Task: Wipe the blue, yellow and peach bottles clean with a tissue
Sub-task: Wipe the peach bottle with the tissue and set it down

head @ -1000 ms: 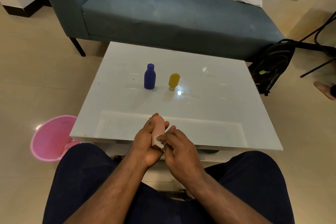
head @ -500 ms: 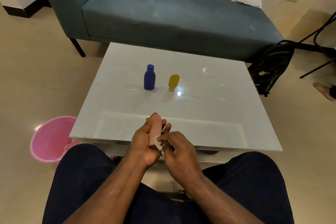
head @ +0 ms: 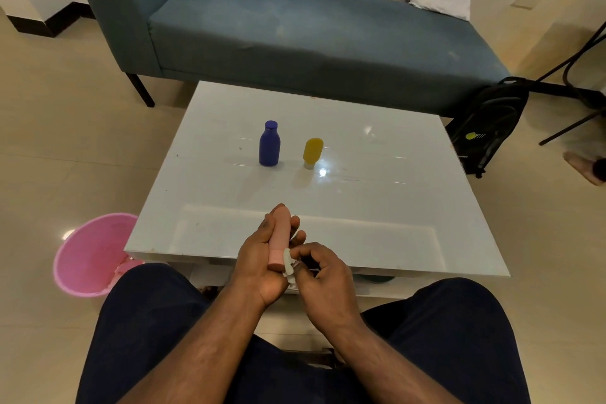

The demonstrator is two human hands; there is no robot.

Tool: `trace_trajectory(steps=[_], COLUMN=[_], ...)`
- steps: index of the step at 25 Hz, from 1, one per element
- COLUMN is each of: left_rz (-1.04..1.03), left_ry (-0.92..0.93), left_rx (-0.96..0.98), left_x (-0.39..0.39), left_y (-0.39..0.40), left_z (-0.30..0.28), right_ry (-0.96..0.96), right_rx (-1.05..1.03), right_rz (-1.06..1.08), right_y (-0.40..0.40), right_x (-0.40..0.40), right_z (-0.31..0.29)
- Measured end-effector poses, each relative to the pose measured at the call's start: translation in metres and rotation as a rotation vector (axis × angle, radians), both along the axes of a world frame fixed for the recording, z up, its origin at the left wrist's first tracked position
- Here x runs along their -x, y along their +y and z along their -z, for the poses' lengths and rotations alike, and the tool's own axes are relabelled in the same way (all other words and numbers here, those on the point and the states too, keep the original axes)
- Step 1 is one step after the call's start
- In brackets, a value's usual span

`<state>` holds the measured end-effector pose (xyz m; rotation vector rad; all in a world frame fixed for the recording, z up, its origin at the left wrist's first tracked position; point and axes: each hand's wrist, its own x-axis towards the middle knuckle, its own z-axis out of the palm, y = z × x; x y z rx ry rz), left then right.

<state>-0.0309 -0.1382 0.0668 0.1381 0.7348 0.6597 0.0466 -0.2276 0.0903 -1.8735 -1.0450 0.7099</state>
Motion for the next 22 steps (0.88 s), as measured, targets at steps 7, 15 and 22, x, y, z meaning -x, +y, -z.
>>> trace_trajectory(steps=[7,15,22], left_rz=[0.032,0.119,0.26], left_ry=[0.077,0.107,0.176], left_rx=[-0.077,-0.09,-0.15], left_x=[-0.004,-0.005,-0.009], left_y=[-0.008,-0.006,-0.014], left_z=[0.002,0.005,0.002], right_ry=[-0.417,-0.68,-0.658], right_rx=[-0.027,-0.027,0.086], right_rz=[-0.128,-0.367,-0.174], right_y=[0.025,0.012,0.047], right_x=[-0.015,-0.005,-0.035], right_z=[-0.003,-0.005,-0.007])
